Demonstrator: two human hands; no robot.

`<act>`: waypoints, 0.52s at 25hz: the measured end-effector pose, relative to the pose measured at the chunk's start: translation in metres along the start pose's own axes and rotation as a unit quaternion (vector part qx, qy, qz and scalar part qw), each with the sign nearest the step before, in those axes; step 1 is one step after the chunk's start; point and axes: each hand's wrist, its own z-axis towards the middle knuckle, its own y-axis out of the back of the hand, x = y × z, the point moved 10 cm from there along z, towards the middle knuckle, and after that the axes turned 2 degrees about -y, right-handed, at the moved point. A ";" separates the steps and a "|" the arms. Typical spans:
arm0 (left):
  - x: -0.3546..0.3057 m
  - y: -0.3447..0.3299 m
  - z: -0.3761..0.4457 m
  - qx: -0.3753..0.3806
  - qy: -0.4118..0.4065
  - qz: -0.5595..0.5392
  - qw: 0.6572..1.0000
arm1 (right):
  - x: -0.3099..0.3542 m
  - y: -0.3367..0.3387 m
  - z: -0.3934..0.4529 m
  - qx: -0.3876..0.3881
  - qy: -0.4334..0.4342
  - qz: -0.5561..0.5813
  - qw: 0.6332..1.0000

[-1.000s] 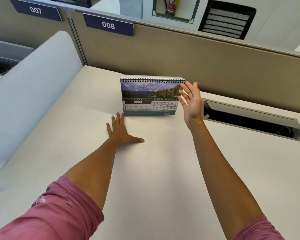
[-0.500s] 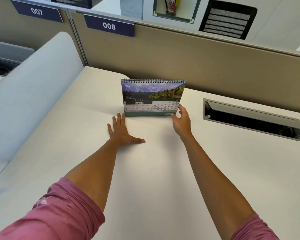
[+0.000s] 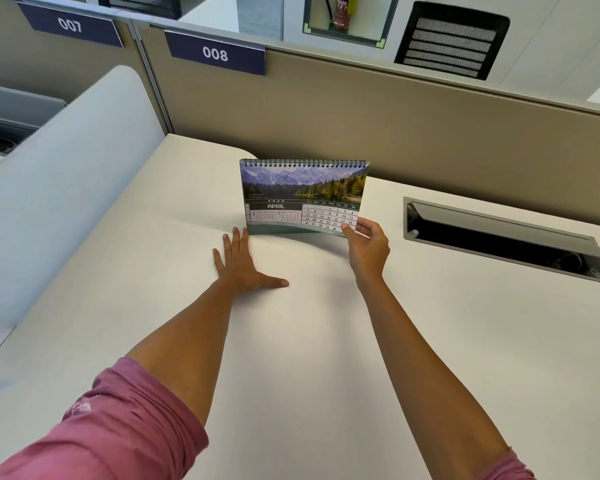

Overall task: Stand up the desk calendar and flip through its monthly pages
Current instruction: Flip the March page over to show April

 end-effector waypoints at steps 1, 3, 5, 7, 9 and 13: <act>-0.001 0.000 0.000 -0.002 -0.002 0.000 1.000 | -0.001 0.001 0.001 -0.001 -0.005 0.009 1.000; 0.000 0.001 0.000 -0.003 -0.002 0.000 1.000 | -0.003 0.000 0.002 0.014 -0.014 0.026 0.999; 0.000 0.001 0.000 -0.002 -0.002 0.002 1.000 | -0.003 -0.003 0.001 0.034 -0.011 0.036 0.999; -0.001 0.001 -0.001 -0.003 -0.004 0.000 1.000 | -0.001 -0.004 0.001 0.050 -0.007 0.040 0.998; -0.001 0.001 -0.001 -0.001 -0.004 -0.005 1.000 | 0.000 -0.006 0.001 0.069 -0.012 0.046 0.997; -0.001 0.001 -0.001 0.004 -0.003 0.001 1.000 | 0.002 -0.010 -0.001 0.118 -0.037 0.084 0.989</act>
